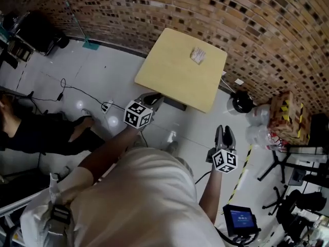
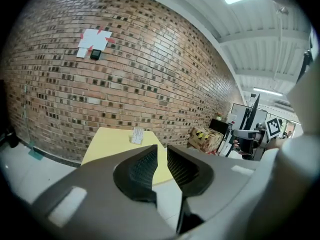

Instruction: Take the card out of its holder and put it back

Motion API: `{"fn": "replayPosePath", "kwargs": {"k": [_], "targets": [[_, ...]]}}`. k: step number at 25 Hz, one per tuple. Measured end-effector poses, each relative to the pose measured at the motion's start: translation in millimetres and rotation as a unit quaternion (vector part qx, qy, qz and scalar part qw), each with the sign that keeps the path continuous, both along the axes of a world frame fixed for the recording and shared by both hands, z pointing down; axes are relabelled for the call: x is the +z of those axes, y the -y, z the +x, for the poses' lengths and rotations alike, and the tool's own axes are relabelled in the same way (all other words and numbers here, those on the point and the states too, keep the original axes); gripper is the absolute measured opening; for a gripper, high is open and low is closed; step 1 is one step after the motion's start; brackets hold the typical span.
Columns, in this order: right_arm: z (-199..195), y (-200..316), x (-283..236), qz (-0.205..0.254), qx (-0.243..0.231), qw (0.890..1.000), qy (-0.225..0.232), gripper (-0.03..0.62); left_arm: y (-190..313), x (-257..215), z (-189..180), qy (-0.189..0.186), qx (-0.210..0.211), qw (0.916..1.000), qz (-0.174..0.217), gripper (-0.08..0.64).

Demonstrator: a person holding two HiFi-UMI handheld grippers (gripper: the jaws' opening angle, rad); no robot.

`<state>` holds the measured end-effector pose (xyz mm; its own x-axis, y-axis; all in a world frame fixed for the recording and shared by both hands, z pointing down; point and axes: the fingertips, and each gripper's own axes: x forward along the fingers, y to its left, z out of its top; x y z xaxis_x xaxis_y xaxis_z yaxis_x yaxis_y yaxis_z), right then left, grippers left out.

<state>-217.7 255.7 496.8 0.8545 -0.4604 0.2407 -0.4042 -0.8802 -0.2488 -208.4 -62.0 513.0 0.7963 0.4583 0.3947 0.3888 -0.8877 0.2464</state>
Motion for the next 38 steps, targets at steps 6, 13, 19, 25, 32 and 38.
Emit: {"fn": "replayPosePath", "kwargs": {"k": [6, 13, 19, 25, 32, 38], "targets": [[-4, 63, -5, -0.008, -0.025, 1.0, 0.0, 0.143, 49, -1, -14, -0.002, -0.015, 0.9998, -0.009, 0.08], [-22, 107, 4, -0.003, -0.038, 0.999, 0.017, 0.141, 99, 23, -43, 0.02, -0.031, 0.9993, -0.01, 0.08], [-28, 102, 4, 0.002, -0.019, 1.0, 0.024, 0.14, 113, 34, -45, 0.033, -0.024, 0.9992, -0.003, 0.08], [-39, 100, 9, -0.033, -0.032, 0.998, 0.037, 0.064, 99, 35, -40, 0.031, -0.003, 0.9995, -0.004, 0.08], [-28, 91, 2, -0.038, -0.017, 0.999, 0.025, 0.035, 75, 31, -21, 0.027, 0.023, 0.9994, 0.001, 0.08], [-29, 76, 7, -0.048, -0.004, 0.999, 0.025, 0.02, 57, 32, -11, 0.03, 0.041, 0.9987, 0.008, 0.08]]}}
